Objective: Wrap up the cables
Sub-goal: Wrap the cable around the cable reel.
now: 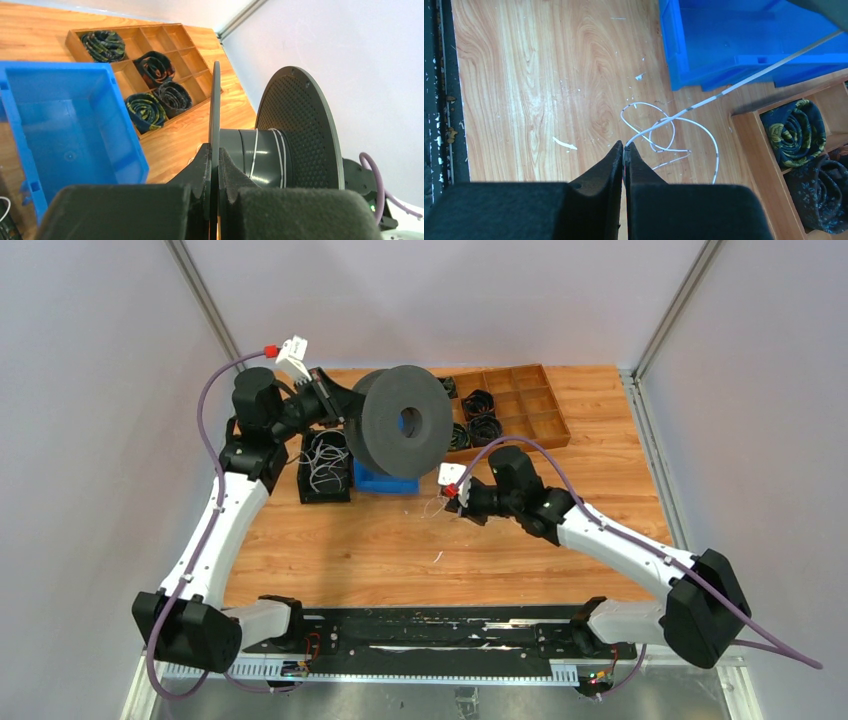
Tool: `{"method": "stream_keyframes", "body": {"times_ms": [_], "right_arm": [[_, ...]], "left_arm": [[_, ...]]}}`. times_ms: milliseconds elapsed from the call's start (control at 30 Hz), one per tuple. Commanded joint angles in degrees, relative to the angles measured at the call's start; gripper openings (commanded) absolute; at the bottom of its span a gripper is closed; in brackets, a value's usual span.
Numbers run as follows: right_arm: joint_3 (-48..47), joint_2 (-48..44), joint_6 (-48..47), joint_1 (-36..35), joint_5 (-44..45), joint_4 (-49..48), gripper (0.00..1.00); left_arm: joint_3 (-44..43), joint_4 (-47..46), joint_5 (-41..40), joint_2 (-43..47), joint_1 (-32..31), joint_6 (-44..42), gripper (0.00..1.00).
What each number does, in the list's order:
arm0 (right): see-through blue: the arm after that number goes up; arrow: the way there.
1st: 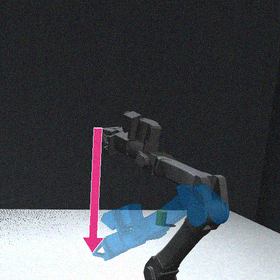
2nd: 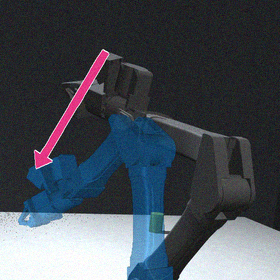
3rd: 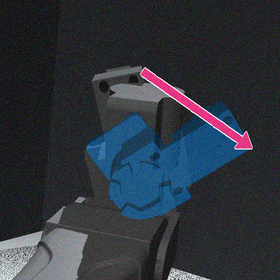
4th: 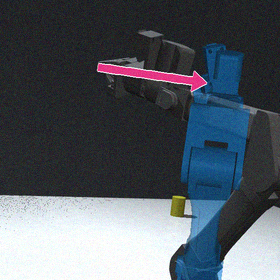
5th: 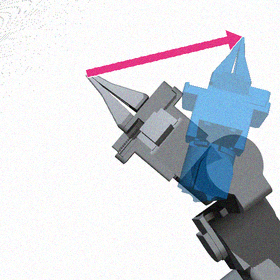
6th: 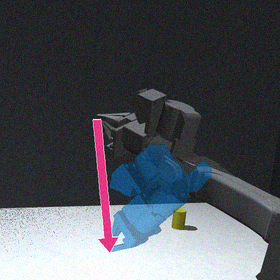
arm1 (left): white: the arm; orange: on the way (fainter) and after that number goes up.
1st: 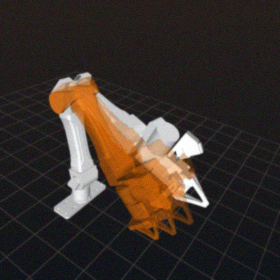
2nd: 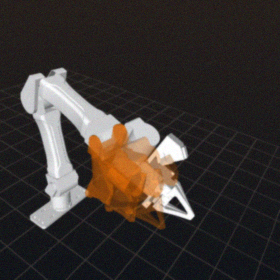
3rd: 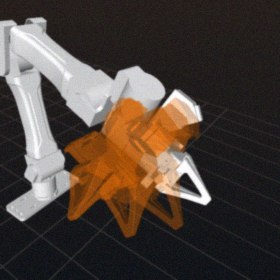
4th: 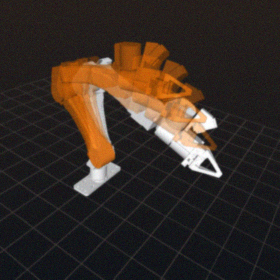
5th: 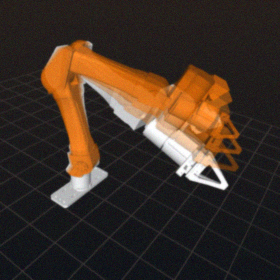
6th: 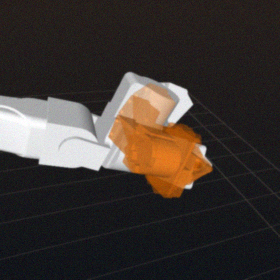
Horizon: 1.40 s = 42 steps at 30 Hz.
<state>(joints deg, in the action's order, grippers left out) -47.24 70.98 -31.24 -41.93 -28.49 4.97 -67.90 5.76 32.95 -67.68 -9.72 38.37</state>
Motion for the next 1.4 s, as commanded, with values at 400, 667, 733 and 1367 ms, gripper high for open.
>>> {"method": "stream_keyframes", "body": {"times_ms": [400, 667, 733, 1367], "right_arm": [[-4.6, 4.5, 10.0, -3.9, -8.8, -0.4, 0.07], [-10.8, 11.2, 17.8, -7.3, -10.8, -6.1, 0.04], [-12.2, 12.8, 19.0, -8.1, -11.5, -6.3, 0.04], [-30.6, 17.9, 21.1, -13.3, -14.3, 7.7, 0.01]], "left_arm": [[-8.6, 7.1, -19.8, 0.2, 0.3, -5.4, 0.00], [-13.5, 11.0, -25.8, -0.5, -1.9, -9.2, 0.00], [-14.2, 11.3, -26.1, -0.9, -1.9, -9.0, 0.00], [-14.1, 11.0, -33.9, -2.2, -8.0, -16.2, 0.00]]}}
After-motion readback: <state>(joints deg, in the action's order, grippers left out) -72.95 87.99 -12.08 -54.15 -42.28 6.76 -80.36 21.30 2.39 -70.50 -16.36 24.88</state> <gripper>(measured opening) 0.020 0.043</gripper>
